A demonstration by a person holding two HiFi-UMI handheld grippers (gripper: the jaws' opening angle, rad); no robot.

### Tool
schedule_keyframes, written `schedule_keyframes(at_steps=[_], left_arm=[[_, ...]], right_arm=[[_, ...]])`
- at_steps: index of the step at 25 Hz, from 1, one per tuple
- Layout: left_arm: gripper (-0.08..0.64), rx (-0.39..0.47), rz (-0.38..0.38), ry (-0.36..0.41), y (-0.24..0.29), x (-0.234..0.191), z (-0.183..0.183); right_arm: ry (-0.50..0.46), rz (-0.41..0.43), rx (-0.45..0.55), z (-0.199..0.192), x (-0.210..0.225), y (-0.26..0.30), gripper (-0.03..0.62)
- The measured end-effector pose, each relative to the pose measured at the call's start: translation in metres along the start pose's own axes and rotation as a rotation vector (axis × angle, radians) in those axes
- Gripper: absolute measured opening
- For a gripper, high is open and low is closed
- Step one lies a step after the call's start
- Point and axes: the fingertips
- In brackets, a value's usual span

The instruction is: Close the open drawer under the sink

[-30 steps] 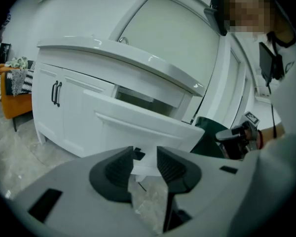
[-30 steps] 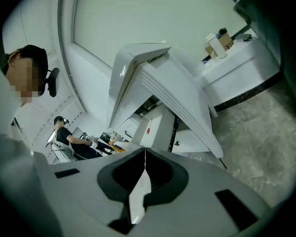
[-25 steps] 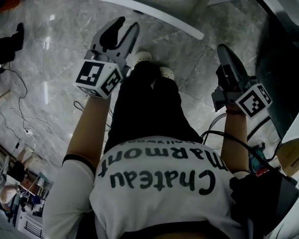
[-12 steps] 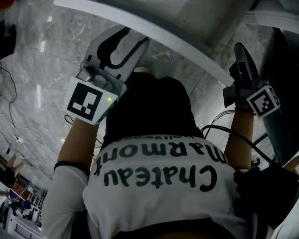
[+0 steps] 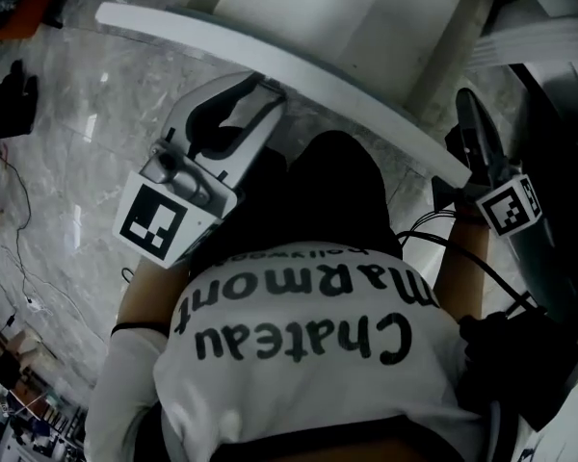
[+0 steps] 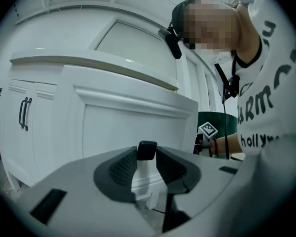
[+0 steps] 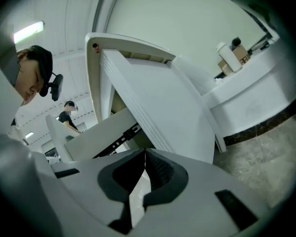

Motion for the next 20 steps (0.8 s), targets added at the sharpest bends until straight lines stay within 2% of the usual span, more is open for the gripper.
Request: schedule_keyframes(at_steps=[3,7,11,14,20], left_arm=[[0.121,0.021,-0.017,0.023,-0.001,0.0,0.003],[0.121,-0.02,-0.006,0.021,0.0,-0.006,-0.002],[0.121,-0.028,-0.011,0.005,0.007,-0.014,0.003],[0.121,-0.031,-0.011,-0.004,0.01,-0.017,0.005],[0.123,-0.039,0.007,-0.007,0.013,-0.016,0.011]], right_arm=[[-0.104,0.027,0.001,0.008,-0.021,-0.004,0.012],[-0.245,0.012,-0.044,0.022,-0.043,-0.005,0.012],[-0.33,0.002,-0.065,0.034,-0.059,0.002,0.012],[-0.338,-0.001,-0.068,0.034,-0.064,0.002,0.011],[-0.275,-0.014,-0.045,0.039,-0.071,-0.003,0.011]])
Point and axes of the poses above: the fingertips, and each gripper's own axes: y forward along the fingers, x to its right, z out of its top, and after that the axes turned 1 degree about x, right-handed
